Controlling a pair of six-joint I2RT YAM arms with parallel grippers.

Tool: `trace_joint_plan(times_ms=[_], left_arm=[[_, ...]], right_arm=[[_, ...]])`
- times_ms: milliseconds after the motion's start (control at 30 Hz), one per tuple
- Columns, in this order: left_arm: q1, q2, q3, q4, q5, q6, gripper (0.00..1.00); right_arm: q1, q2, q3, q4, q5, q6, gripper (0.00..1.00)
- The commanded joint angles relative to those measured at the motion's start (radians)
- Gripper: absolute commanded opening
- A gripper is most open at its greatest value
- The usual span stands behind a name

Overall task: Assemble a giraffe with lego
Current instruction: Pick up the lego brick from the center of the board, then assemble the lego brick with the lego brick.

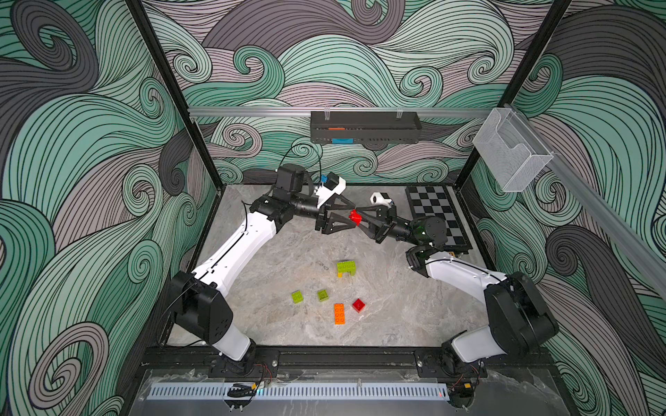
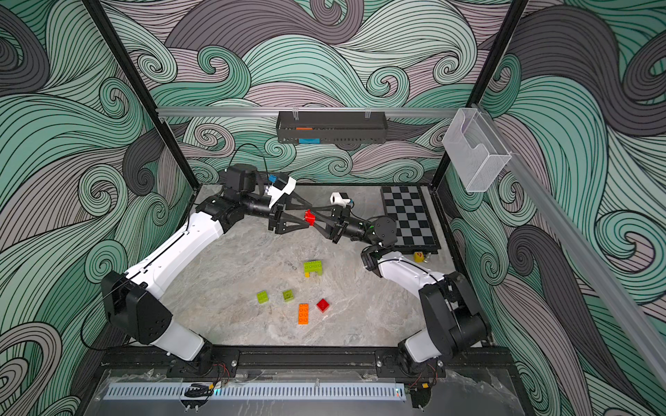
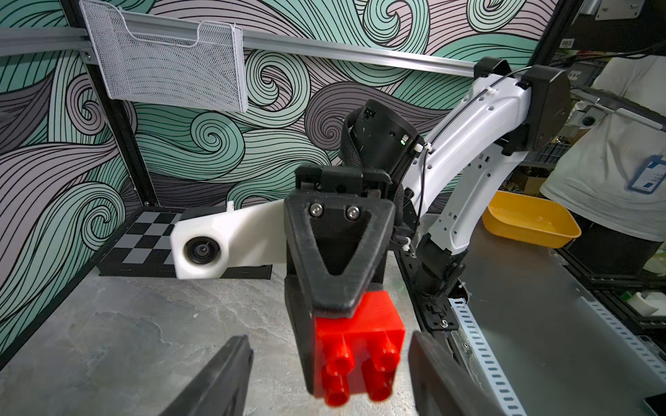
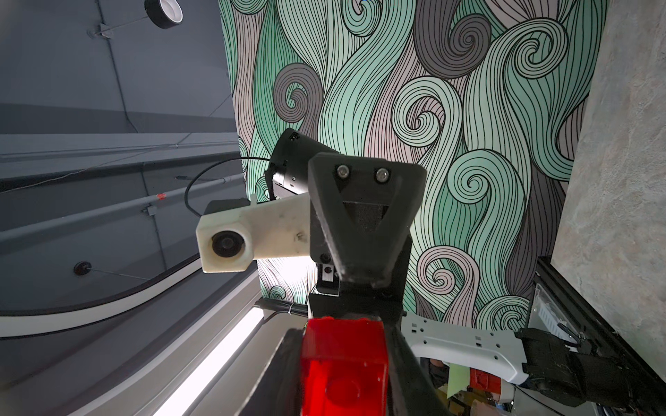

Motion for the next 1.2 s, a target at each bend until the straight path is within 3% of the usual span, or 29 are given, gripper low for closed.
trace_joint_plan(times_ms=[0, 200, 267, 333, 467, 567, 633, 667, 700, 767, 867, 1167], left_arm=[[-0.014, 0.009, 0.045, -0.021, 0.012, 0.02, 0.6], [-0.019, 0.012, 0.059, -0.019, -0.001, 0.006, 0.29], [-0.019, 0.01, 0.064, -0.028, -0.015, 0.006, 0.13], [-0.019, 0.005, 0.073, -0.065, -0.04, 0.022, 0.05], [-0.014, -0.009, 0.122, -0.264, -0.134, 0.126, 0.02], [-0.015, -0.024, 0.128, -0.402, -0.268, 0.172, 0.0], [-0.024, -0.017, 0.138, -0.52, -0.361, 0.25, 0.0], [-0.037, -0.006, 0.151, -0.591, -0.423, 0.298, 0.0], [-0.059, 0.007, 0.163, -0.654, -0.491, 0.341, 0.0], [-0.099, 0.037, 0.171, -0.727, -0.606, 0.385, 0.0], [-0.151, 0.104, 0.192, -0.784, -0.717, 0.401, 0.0], [-0.232, 0.43, 0.494, -1.067, -0.878, 0.376, 0.0]], right_arm=[[0.005, 0.007, 0.017, 0.042, 0.004, 0.006, 0.05], [0.007, 0.005, 0.008, 0.036, 0.0, -0.005, 0.11], [0.005, 0.005, 0.002, 0.034, -0.004, -0.01, 0.21], [-0.002, 0.004, -0.011, 0.032, -0.012, -0.019, 0.33], [-0.064, -0.044, -0.077, -0.05, -0.071, -0.113, 0.48], [-0.138, -0.139, -0.155, -0.304, -0.138, -0.316, 0.51], [-0.178, -0.234, -0.163, -0.676, -0.158, -0.587, 0.54], [-0.19, -0.291, -0.134, -0.956, -0.131, -0.787, 0.55], [-0.19, -0.335, -0.083, -1.254, -0.052, -1.013, 0.58], [-0.177, -0.374, -0.004, -1.549, 0.114, -1.279, 0.61], [-0.189, -0.383, -0.023, -1.567, 0.179, -1.343, 0.61], [-0.147, -0.241, -0.061, -1.463, 0.227, -1.378, 0.59]])
